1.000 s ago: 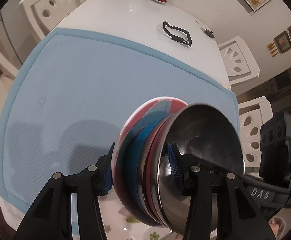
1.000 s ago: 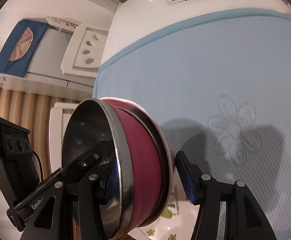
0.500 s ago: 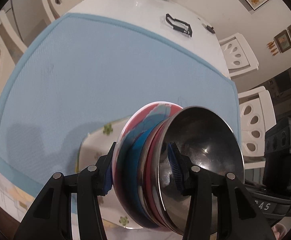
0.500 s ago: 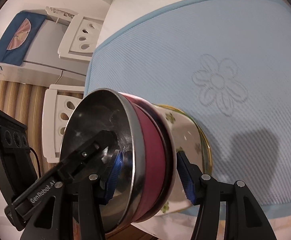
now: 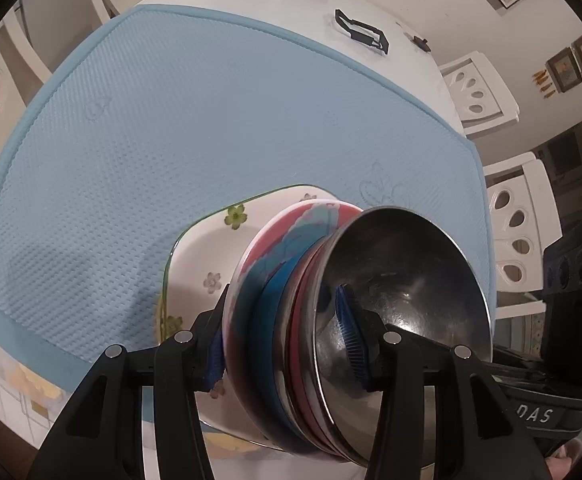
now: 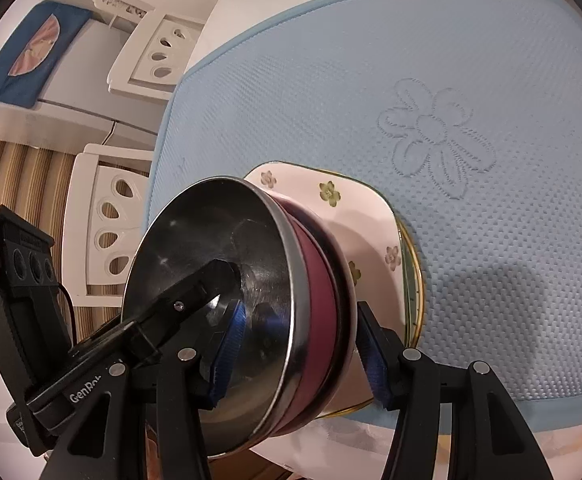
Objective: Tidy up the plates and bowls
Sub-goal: 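Lower the bowl stack onto the floral plate stack and open both grippers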
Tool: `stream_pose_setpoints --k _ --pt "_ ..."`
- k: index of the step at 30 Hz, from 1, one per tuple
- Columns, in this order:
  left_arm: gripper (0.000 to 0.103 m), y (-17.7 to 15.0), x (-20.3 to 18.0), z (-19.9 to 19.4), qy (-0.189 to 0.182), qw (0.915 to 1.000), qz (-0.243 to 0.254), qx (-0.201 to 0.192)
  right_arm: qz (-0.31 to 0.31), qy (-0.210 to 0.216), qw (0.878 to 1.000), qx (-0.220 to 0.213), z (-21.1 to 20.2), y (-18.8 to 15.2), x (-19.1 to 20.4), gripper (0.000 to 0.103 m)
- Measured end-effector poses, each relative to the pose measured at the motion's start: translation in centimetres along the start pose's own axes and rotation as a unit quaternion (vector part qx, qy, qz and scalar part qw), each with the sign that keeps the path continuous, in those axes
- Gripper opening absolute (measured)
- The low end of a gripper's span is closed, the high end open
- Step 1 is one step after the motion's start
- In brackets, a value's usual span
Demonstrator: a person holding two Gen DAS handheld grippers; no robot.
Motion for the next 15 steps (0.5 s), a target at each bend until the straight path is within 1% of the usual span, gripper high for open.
stream_pose_setpoints --k 5,8,12,14,15 --pt "0.045 -0.3 0.6 0.6 -0.014 0.9999 0.0 0.007 -0.003 -0.012 1.0 0.004 0.8 0.2 0.1 0.054" --pt "0.045 -0.4 0.6 0.4 -0.006 0.9999 0.014 -0.003 -0.002 -0.009 1.0 0.003 1.6 0.5 0.5 0.054" --pt "0.046 -0.4 0.6 0.4 0.001 0.9997 0.024 0.004 -0.009 -0.008 1.0 0.0 1.5 0.5 0.5 0.054" --pt "0.049 -0.7 0.6 -0.6 0.011 0.9994 0.033 -0.008 -0.033 -0.021 0.999 -0.005 0.7 0.4 1.3 0.055" --pt "0.055 -0.9 0.7 -1.4 0.022 0.9988 0.041 -0.018 -0.05 -0.027 0.998 -0.013 0.0 0.0 1.8 0.058"
Point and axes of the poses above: each gripper's, at about its wrist camera, not at the fingertips, and z roughly the way its jaws point, x to its left, y to its top, the point moved 3 cm from there along z, roughly the way its jaws point, and after that the axes turned 15 degrees about y, right-handed, at the moved point
